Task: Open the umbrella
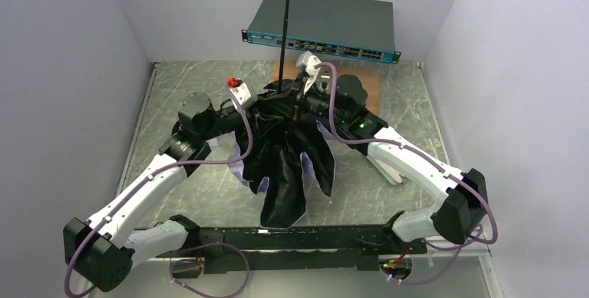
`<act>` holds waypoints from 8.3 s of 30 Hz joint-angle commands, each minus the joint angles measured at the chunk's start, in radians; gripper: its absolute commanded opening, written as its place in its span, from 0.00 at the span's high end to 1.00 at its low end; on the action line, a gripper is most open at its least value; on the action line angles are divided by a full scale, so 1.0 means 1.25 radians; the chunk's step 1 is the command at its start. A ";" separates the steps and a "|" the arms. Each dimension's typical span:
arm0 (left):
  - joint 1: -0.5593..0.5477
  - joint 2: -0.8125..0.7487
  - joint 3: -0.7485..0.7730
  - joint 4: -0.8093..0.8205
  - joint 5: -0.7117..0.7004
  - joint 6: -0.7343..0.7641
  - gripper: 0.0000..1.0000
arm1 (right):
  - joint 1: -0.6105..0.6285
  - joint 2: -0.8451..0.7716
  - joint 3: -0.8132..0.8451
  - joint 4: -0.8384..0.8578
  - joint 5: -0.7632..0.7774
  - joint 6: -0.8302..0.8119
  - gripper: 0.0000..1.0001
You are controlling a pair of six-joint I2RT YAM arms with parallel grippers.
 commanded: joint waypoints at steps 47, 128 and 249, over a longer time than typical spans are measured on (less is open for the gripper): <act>-0.040 0.053 0.103 0.004 -0.004 0.112 0.60 | -0.012 -0.001 0.143 0.017 0.002 0.004 1.00; 0.019 0.148 -0.046 -0.189 0.121 0.441 0.42 | -0.152 -0.108 -0.232 -0.370 -0.132 -0.409 0.51; 0.293 0.128 0.052 -0.225 0.229 0.255 0.39 | -0.144 0.023 -0.018 -0.022 -0.213 -0.135 1.00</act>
